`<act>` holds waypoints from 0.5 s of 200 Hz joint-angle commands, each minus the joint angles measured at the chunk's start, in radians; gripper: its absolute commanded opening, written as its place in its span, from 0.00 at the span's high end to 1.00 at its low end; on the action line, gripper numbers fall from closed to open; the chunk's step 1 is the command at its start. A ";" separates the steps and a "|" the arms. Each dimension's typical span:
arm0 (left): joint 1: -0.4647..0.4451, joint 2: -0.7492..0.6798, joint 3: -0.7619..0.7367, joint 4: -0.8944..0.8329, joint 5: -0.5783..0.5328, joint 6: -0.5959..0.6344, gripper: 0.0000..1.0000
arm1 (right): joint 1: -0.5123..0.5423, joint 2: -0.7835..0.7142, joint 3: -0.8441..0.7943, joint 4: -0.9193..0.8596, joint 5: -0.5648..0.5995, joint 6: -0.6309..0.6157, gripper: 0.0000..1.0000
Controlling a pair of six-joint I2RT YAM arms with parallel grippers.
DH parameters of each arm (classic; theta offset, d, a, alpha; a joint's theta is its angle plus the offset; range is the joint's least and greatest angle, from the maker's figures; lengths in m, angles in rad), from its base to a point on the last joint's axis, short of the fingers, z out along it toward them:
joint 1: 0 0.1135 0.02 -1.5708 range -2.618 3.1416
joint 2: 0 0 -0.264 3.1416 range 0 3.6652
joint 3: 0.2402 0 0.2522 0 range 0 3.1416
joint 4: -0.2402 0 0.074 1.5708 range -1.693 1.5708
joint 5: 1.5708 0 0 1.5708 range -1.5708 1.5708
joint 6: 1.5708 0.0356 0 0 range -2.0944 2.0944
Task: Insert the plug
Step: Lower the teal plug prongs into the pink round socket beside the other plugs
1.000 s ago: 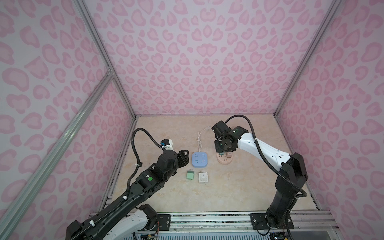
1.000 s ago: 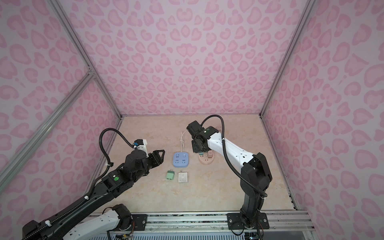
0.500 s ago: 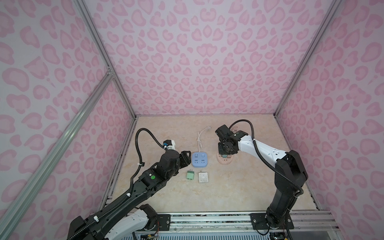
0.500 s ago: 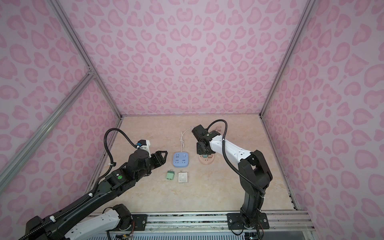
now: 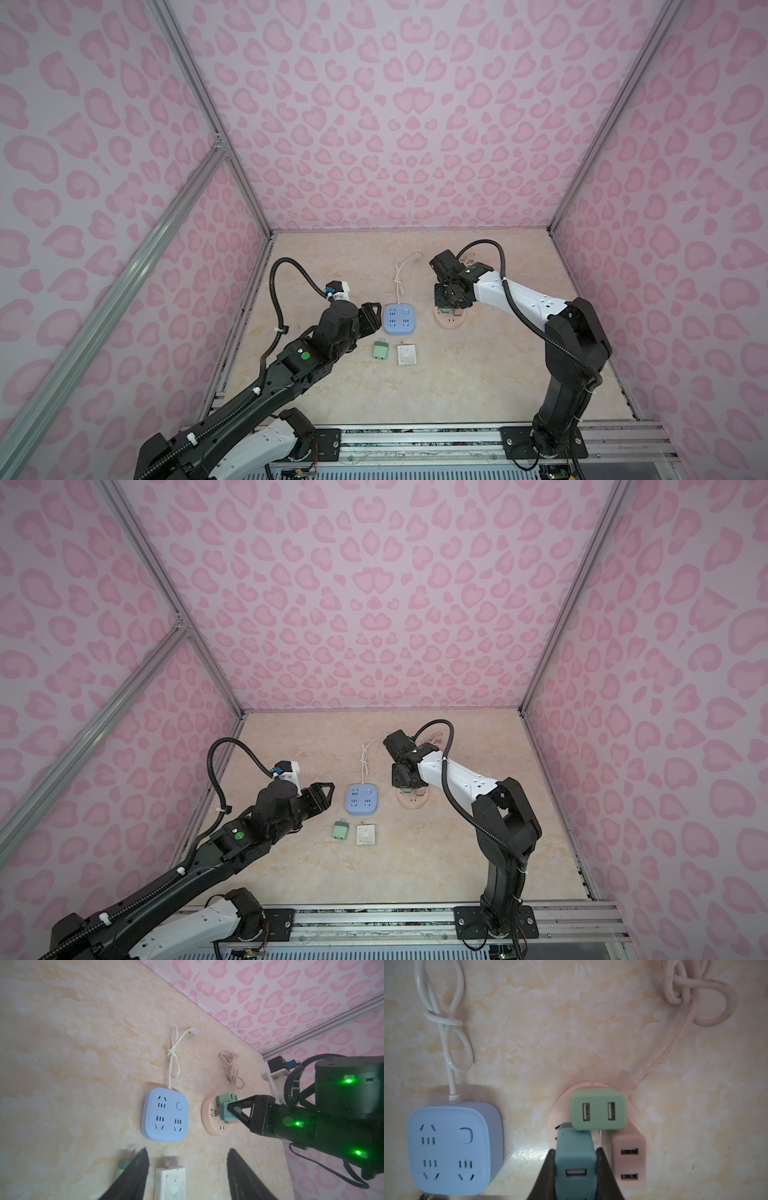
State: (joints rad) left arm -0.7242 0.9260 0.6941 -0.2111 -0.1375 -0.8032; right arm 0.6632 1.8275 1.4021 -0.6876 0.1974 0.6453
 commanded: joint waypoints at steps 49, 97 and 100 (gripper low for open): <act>0.001 0.004 -0.013 0.030 -0.010 0.006 0.38 | 0.005 0.044 -0.011 0.024 -0.013 0.024 1.00; 0.000 0.005 -0.018 0.033 -0.010 0.009 0.38 | 0.008 0.079 0.003 -0.006 -0.009 0.022 1.00; 0.001 0.005 -0.018 0.033 -0.008 0.009 0.38 | 0.009 0.083 0.003 -0.008 -0.010 0.021 1.00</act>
State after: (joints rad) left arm -0.7238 0.9310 0.6827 -0.2104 -0.1371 -0.8028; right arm 0.6674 1.8751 1.4029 -0.6655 0.1955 0.6621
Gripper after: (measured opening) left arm 0.623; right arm 0.191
